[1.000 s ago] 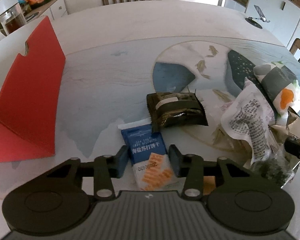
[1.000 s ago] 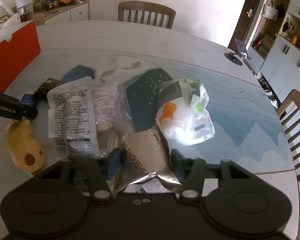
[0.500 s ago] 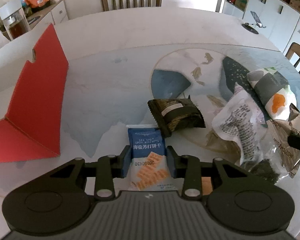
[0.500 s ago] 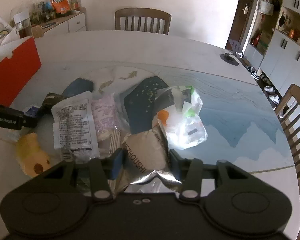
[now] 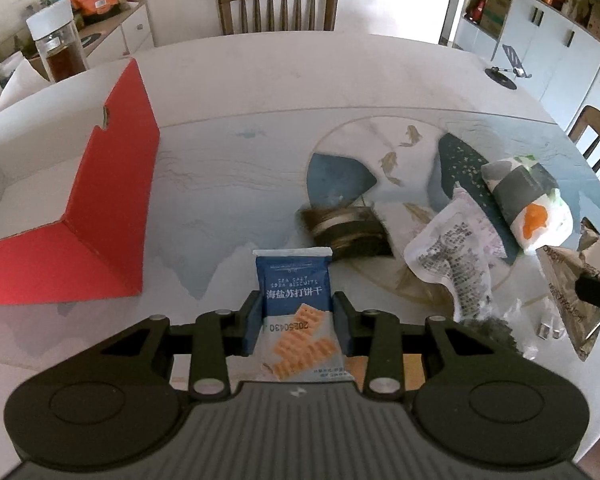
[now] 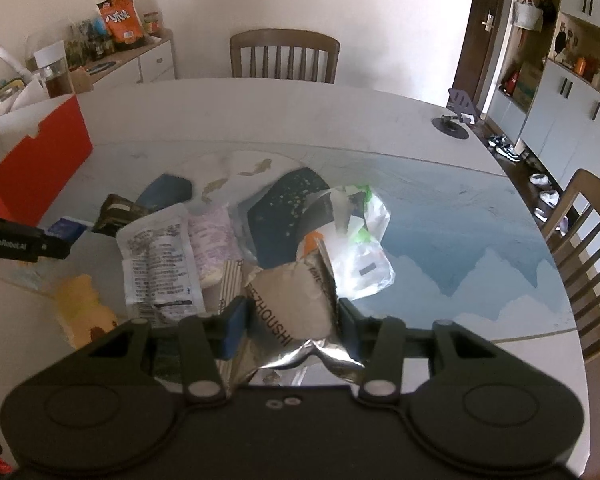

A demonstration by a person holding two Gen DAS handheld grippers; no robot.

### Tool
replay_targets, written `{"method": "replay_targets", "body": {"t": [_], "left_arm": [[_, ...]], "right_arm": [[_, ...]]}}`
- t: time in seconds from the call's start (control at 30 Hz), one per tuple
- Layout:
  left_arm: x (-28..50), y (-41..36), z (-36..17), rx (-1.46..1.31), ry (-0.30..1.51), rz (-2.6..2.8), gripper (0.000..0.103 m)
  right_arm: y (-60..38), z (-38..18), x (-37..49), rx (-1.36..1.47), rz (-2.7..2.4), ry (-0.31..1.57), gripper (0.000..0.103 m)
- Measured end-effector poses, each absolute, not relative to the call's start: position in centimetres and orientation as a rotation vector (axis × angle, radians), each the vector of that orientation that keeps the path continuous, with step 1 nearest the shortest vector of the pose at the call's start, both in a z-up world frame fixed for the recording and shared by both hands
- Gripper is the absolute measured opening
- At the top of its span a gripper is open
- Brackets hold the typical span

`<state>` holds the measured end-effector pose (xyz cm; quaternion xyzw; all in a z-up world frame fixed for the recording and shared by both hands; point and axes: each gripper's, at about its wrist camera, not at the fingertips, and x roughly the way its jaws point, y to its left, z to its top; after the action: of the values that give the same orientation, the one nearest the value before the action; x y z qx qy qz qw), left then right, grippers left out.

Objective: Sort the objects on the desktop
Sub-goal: 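Carry the cracker packet in the left tool while the right tool carries the foil bag to the box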

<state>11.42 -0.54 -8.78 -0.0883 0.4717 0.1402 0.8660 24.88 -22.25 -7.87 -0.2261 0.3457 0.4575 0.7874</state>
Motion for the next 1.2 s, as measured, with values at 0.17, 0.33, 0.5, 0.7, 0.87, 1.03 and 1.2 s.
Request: {"method": "replay_targets", "body": {"t": [0.17,0.33,0.5,0.7,0.87,1.03,1.2], "left_arm": [[10.9,-1.0,-8.4,-0.187,1.006,0.284,0.036],[10.1,-1.1,-7.6,-0.196,1.01,0.264,0.036],[9.3,-0.8,-6.0,-0.202,0.991,0.252,0.036],[8.5,0.7,-3.5,-0.177,0.959,0.224,0.036],[7.9,2.8,-2.2,-0.158,0.947,0.207,0.036],[7.0,5.4,-1.0,-0.162,0.937,0.2,0.036],[5.9,8.5,-0.3,-0.156,0.929,0.219,0.036]], "right_arm": [[-21.9,-7.5,24.6,-0.523,0.997,0.788,0.048],[-21.6,-6.6,24.1,-0.536,1.022,0.828,0.048],[-21.4,-5.6,23.5,-0.538,1.028,0.837,0.048],[-20.1,-3.7,21.9,-0.551,1.035,0.836,0.048],[-18.4,-1.9,19.9,-0.529,1.043,0.818,0.048],[-15.8,-0.6,17.5,-0.513,1.069,0.816,0.048],[-12.9,0.5,15.1,-0.503,1.117,0.805,0.048]]}}
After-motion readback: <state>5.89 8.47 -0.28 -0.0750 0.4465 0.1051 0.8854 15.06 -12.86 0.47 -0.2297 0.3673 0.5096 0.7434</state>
